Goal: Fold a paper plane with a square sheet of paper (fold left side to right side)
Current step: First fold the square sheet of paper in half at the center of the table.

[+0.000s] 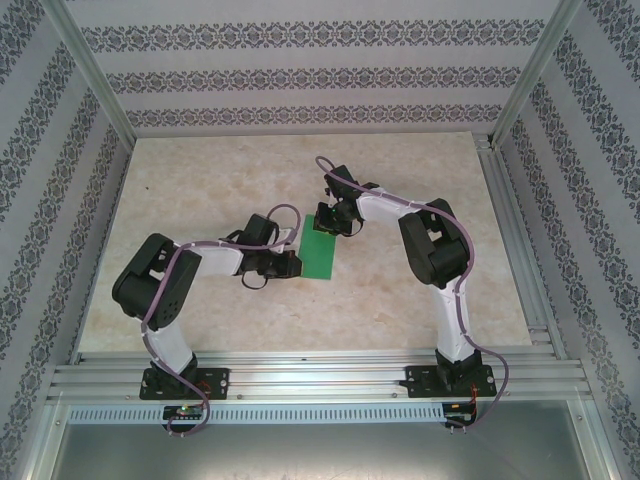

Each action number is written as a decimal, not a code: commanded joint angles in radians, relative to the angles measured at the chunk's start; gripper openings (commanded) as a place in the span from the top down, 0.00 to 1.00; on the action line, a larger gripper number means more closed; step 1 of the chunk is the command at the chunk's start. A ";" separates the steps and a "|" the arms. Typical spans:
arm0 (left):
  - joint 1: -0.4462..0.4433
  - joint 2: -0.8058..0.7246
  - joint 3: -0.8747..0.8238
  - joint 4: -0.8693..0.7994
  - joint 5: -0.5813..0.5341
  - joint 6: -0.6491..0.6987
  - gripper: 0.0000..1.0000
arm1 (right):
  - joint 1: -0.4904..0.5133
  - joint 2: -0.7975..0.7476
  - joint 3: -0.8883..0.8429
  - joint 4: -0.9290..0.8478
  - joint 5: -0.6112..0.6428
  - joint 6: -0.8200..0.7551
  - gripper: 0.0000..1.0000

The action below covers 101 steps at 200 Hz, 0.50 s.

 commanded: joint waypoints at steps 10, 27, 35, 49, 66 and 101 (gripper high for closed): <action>0.005 -0.036 -0.093 -0.057 0.009 -0.016 0.90 | -0.004 0.060 0.009 -0.052 0.074 -0.017 0.85; 0.006 -0.054 -0.124 -0.046 0.005 -0.026 0.90 | -0.004 0.061 0.012 -0.054 0.074 -0.020 0.85; 0.006 -0.067 -0.136 -0.042 0.004 -0.034 0.90 | -0.004 0.063 0.012 -0.053 0.071 -0.021 0.85; 0.009 -0.100 -0.148 -0.037 0.019 -0.043 0.90 | -0.004 0.062 0.007 -0.037 0.056 -0.022 0.85; 0.027 -0.160 -0.122 -0.047 0.046 -0.059 0.89 | -0.002 0.058 0.001 -0.020 0.042 -0.021 0.85; 0.064 -0.227 0.026 -0.117 0.074 -0.054 0.87 | 0.000 0.049 0.004 -0.006 0.036 -0.024 0.85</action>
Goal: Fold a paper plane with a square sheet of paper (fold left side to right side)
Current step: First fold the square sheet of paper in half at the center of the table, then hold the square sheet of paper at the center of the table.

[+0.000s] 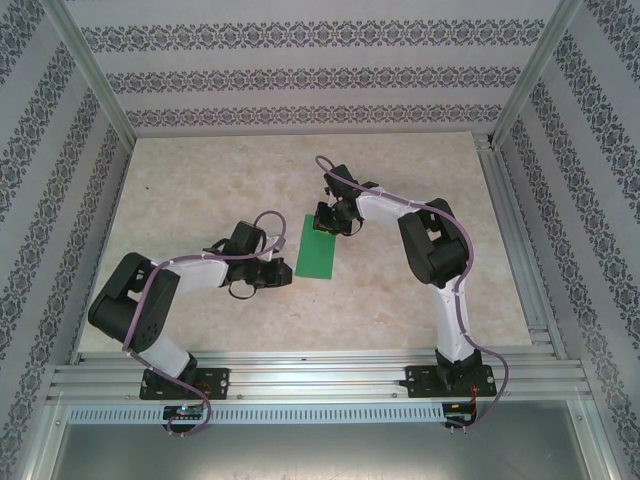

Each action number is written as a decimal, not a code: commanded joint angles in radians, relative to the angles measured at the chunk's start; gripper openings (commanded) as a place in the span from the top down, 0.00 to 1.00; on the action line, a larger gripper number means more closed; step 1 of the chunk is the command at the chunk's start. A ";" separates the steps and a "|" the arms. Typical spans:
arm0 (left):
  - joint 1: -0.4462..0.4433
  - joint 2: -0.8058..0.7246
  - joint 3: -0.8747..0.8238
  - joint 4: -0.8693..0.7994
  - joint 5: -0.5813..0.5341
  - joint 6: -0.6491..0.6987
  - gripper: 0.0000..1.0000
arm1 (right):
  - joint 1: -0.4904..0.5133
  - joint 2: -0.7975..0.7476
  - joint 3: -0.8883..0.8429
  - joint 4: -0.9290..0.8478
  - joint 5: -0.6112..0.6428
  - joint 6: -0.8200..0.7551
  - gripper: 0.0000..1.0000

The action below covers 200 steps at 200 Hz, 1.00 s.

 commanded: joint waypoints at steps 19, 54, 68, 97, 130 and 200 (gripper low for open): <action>0.029 -0.001 0.193 -0.055 0.065 0.001 0.88 | 0.001 0.044 -0.006 0.000 0.034 -0.020 0.85; 0.028 0.123 0.201 0.058 0.111 -0.052 0.89 | 0.004 0.045 -0.003 0.001 0.029 -0.017 0.85; 0.028 0.160 0.190 0.099 0.120 -0.066 0.89 | 0.006 0.044 -0.003 0.001 0.028 -0.019 0.85; 0.029 0.226 0.171 0.173 0.137 -0.094 0.90 | 0.008 0.045 -0.003 0.003 0.022 -0.020 0.85; 0.028 0.259 0.144 0.163 0.103 -0.080 0.91 | 0.009 0.034 0.010 0.000 0.010 -0.021 0.84; 0.014 0.294 0.100 0.094 0.021 -0.021 0.91 | 0.024 -0.094 0.005 0.059 -0.032 0.016 0.84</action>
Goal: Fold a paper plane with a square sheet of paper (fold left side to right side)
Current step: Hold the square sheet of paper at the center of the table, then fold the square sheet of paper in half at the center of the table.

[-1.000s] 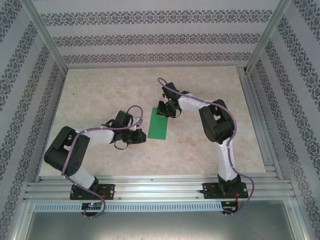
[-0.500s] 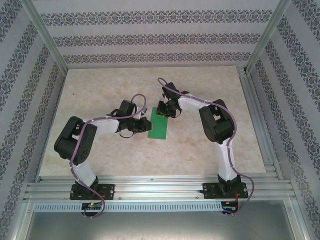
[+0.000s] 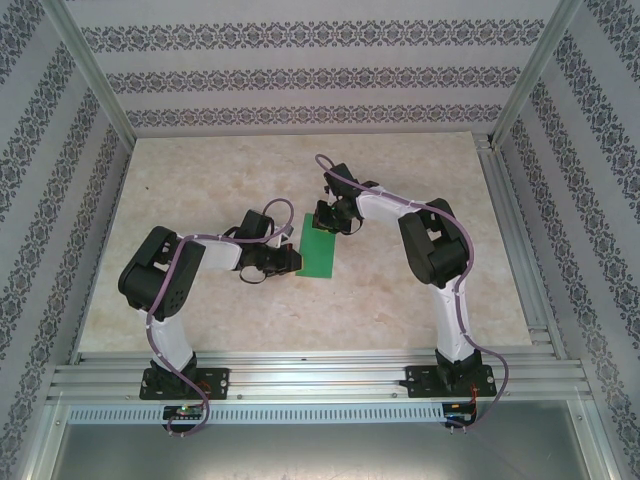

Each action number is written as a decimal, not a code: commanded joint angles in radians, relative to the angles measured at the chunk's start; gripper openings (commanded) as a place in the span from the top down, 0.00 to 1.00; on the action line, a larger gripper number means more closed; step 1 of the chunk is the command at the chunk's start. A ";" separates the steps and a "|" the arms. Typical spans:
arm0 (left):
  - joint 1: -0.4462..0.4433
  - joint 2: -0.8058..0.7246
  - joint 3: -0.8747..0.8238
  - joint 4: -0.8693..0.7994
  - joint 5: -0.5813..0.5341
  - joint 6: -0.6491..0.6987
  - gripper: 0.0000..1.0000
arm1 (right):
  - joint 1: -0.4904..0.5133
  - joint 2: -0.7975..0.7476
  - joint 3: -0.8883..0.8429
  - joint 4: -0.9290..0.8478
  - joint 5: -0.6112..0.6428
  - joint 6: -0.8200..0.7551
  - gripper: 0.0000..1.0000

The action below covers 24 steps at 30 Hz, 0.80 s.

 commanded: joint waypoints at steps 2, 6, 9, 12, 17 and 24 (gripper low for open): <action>-0.010 0.040 -0.037 -0.044 -0.078 0.048 0.92 | 0.030 -0.089 -0.016 0.069 -0.028 0.023 0.85; -0.019 0.043 -0.029 -0.077 -0.108 0.064 0.91 | 0.061 -0.093 -0.061 0.132 -0.050 0.067 0.90; -0.024 0.045 -0.025 -0.103 -0.125 0.074 0.91 | 0.082 -0.077 -0.081 0.158 -0.057 0.093 0.93; -0.027 0.046 -0.020 -0.119 -0.141 0.082 0.91 | 0.100 -0.057 -0.090 0.178 -0.066 0.116 0.95; -0.029 0.045 -0.020 -0.125 -0.151 0.080 0.92 | 0.119 -0.036 -0.117 0.205 -0.068 0.147 0.95; -0.035 0.047 -0.014 -0.132 -0.159 0.079 0.92 | 0.119 -0.014 -0.130 0.203 -0.063 0.148 0.96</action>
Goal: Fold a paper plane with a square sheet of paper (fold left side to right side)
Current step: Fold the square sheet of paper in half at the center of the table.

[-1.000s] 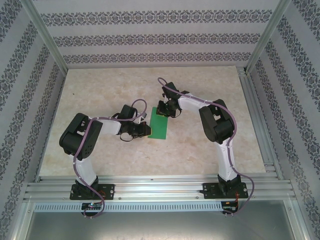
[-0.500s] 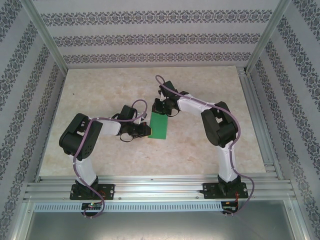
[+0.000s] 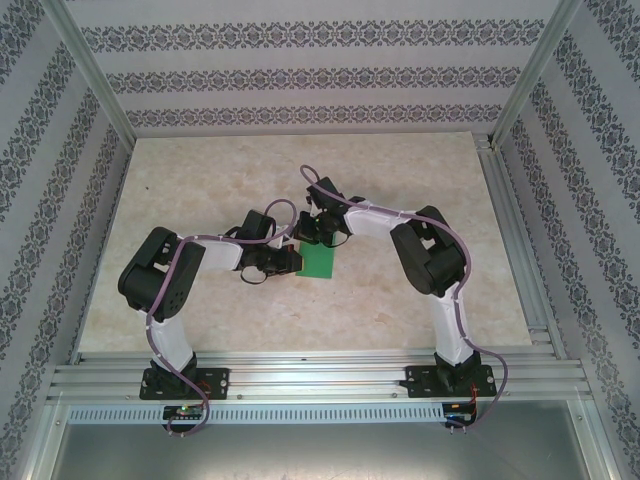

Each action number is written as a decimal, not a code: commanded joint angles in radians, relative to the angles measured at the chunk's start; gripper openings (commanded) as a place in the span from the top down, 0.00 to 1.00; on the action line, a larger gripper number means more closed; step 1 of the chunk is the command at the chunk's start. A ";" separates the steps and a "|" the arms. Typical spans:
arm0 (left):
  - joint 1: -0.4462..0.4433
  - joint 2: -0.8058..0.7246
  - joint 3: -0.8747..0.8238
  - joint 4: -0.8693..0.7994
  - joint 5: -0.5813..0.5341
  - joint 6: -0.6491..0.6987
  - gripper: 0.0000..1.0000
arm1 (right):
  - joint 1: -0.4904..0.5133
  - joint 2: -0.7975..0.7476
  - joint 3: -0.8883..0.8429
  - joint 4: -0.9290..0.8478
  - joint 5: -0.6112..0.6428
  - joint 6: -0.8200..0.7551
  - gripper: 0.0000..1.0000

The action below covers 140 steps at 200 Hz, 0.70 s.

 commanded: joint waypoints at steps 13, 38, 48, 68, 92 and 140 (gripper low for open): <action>-0.021 0.050 -0.022 -0.109 -0.132 0.038 0.92 | 0.004 0.040 -0.009 0.022 0.000 0.007 0.96; -0.025 0.053 -0.023 -0.117 -0.141 0.041 0.92 | -0.008 0.068 0.017 0.003 0.020 -0.015 0.95; -0.027 0.054 -0.024 -0.121 -0.145 0.043 0.92 | -0.014 0.076 0.027 0.001 0.028 -0.020 0.95; -0.028 0.055 -0.028 -0.124 -0.149 0.045 0.92 | -0.029 0.087 0.051 -0.004 0.048 -0.030 0.95; -0.029 0.061 -0.030 -0.120 -0.149 0.046 0.92 | -0.044 0.105 0.090 -0.012 0.065 -0.040 0.95; -0.034 0.062 -0.035 -0.120 -0.154 0.050 0.92 | -0.079 0.138 0.151 -0.018 0.090 -0.040 0.95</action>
